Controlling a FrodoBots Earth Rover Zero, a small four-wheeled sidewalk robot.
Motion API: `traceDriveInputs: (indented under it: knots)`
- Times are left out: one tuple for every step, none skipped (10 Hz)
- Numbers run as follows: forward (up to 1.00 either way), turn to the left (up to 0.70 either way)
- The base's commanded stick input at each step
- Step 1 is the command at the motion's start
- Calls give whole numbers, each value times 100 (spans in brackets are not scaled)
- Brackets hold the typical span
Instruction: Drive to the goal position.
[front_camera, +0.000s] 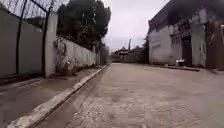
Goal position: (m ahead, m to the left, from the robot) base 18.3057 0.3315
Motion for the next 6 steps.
traceDriveInputs:
  knots:
    - [100,-2]
    - [100,0]
    - [100,0]
    - [100,0]
    - [100,0]
    - [100,0]
